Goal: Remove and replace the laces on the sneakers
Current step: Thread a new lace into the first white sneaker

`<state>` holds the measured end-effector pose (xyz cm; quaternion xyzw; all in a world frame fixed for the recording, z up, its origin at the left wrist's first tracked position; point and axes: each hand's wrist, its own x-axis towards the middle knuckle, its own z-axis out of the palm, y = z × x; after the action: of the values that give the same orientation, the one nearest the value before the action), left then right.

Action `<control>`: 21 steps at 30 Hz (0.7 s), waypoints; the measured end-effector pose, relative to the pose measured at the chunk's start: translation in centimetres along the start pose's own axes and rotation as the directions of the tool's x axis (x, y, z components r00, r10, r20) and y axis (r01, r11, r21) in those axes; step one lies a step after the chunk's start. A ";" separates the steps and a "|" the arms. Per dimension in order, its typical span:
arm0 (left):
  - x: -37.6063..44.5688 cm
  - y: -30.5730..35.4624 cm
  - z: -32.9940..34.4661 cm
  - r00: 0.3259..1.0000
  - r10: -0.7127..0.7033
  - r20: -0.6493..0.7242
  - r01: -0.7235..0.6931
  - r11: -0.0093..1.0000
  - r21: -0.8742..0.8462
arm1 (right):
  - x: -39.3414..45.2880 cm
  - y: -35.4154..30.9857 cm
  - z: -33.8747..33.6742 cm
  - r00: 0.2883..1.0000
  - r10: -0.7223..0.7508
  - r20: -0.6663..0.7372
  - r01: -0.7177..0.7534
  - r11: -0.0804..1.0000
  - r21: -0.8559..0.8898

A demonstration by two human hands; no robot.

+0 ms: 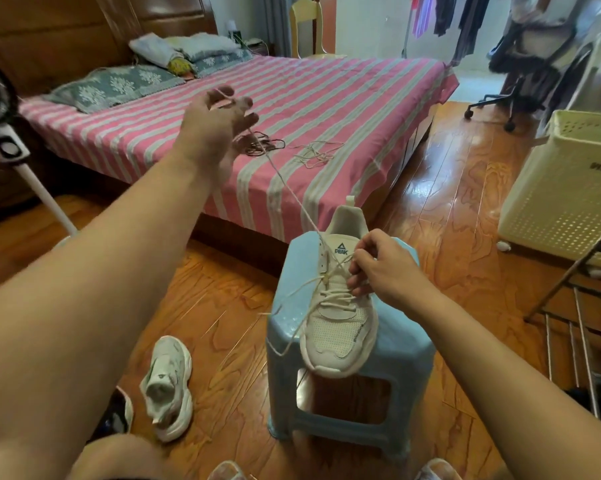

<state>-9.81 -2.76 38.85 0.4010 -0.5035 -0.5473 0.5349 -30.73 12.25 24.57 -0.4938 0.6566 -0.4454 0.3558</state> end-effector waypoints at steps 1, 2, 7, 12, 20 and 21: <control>1.3 0.0 -0.3 0.999 0.042 -0.031 -0.040 0.997 0.062 | 0.0 -0.1 -0.1 1.000 0.004 -0.001 -0.004 1.000 0.010; 2.3 -0.1 -0.5 0.997 0.052 -0.061 -0.044 0.991 0.127 | 0.0 -0.1 -0.1 1.000 0.009 -0.002 -0.009 1.000 0.018; 0.0 -2.9 0.6 0.996 -0.011 0.092 -0.054 0.731 0.680 | 0.2 0.5 -0.1 1.000 0.011 0.007 -0.011 1.000 0.023; -7.1 -11.5 2.9 0.779 -0.097 0.620 -0.499 0.503 0.705 | 0.7 0.0 -0.5 0.997 -0.063 -0.046 0.057 0.992 -0.113; -6.5 -14.0 1.9 0.822 -0.026 0.569 -0.429 0.628 0.649 | 5.3 -0.4 -7.3 0.895 0.214 -0.391 0.099 0.760 0.643; -6.6 -14.1 1.6 0.821 -0.025 0.570 -0.429 0.632 0.645 | 5.8 0.2 -9.4 0.854 0.280 -0.438 0.182 0.629 0.756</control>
<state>-13.26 2.81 24.70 0.3561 -0.8531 -0.3109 0.2206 -40.81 8.90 27.52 -0.1342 0.4838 -0.7885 0.3552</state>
